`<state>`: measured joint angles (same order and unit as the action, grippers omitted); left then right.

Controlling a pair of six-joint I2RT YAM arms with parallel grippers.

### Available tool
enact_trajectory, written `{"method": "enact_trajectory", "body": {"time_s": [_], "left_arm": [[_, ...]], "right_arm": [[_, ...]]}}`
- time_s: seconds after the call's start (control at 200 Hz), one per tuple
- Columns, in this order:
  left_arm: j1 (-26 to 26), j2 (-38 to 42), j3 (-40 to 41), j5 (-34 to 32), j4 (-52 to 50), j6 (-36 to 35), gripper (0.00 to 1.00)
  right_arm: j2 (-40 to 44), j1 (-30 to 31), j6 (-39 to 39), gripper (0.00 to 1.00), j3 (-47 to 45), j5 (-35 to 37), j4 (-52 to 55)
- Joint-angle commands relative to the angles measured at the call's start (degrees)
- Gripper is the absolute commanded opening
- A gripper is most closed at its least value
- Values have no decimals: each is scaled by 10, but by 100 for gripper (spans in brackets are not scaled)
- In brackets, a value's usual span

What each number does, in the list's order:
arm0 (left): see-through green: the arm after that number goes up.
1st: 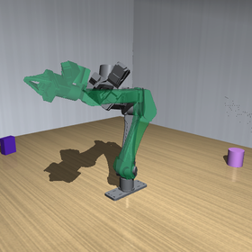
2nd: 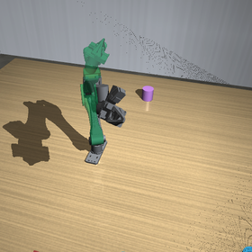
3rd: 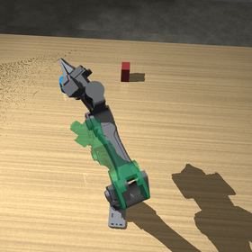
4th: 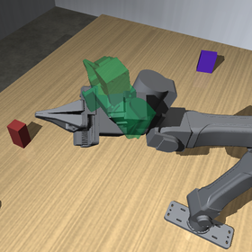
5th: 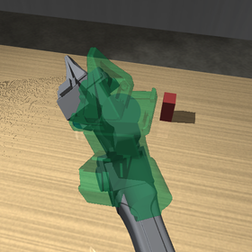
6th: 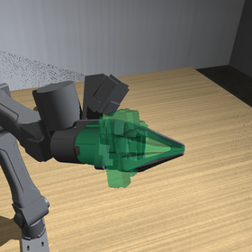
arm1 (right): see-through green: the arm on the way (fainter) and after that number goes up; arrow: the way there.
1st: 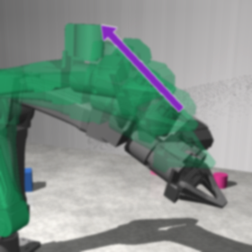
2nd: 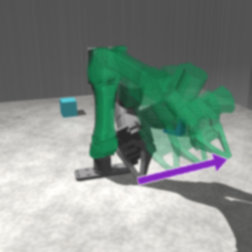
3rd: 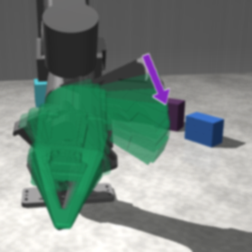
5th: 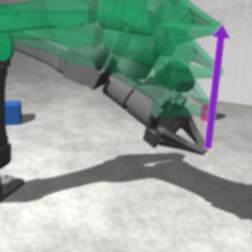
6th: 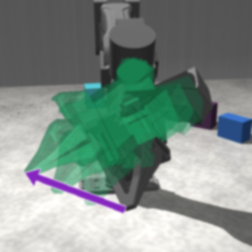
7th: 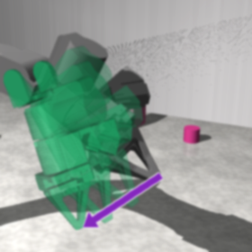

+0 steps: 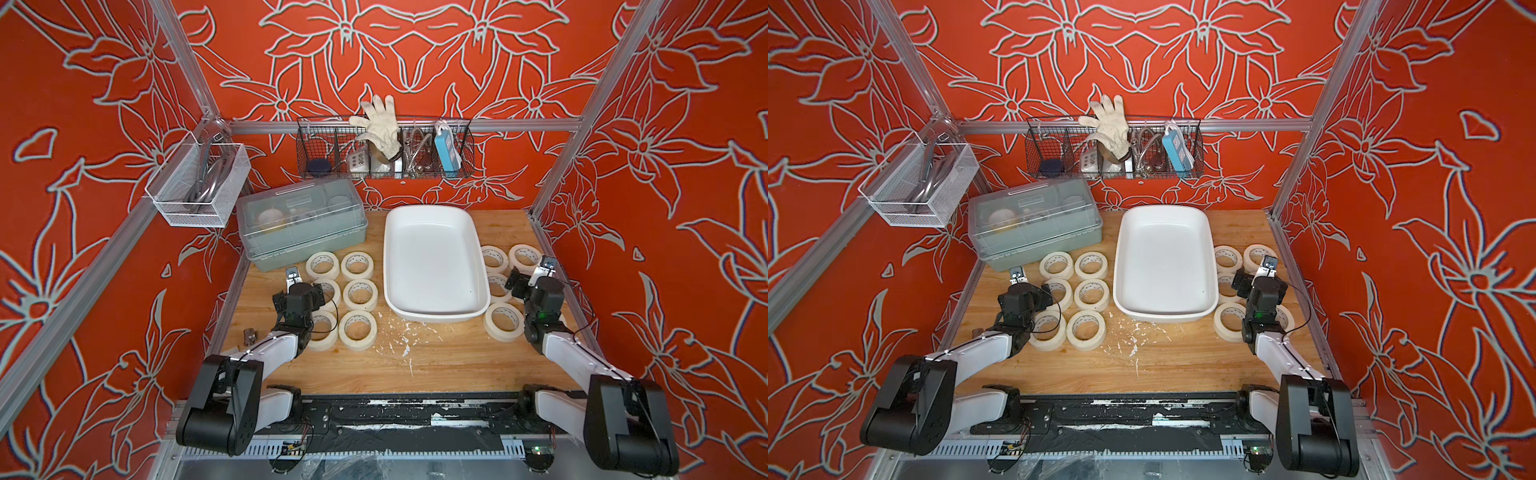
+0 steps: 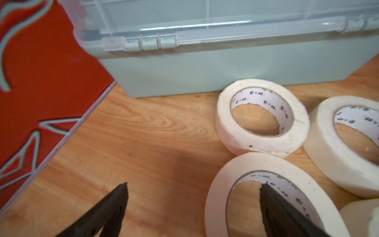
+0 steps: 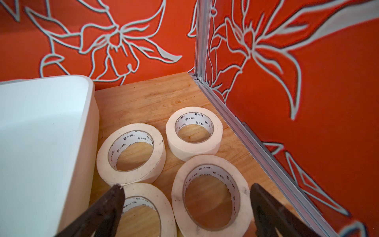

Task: Take out the art tape in the storage box
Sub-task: Reset both arms

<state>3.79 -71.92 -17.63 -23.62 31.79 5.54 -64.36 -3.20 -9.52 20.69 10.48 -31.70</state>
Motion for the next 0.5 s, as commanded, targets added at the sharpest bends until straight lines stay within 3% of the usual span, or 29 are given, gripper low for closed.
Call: {"method": "enact_trajectory", "body": {"time_s": [0.0,0.17,0.28,0.495], "left_arm": [[-22,-42,29,62,144,-19,98],[-27,-63,20,86,142,-23,98],[-27,-89,20,121,171,-41,98],[-27,-88,9,116,147,-39,98]], "right_arm": [[12,10,20,99,-10,-8,3],[2,12,27,99,0,-9,5],[4,14,51,99,-7,-47,-12],[-15,14,53,99,-10,-39,-1]]}}
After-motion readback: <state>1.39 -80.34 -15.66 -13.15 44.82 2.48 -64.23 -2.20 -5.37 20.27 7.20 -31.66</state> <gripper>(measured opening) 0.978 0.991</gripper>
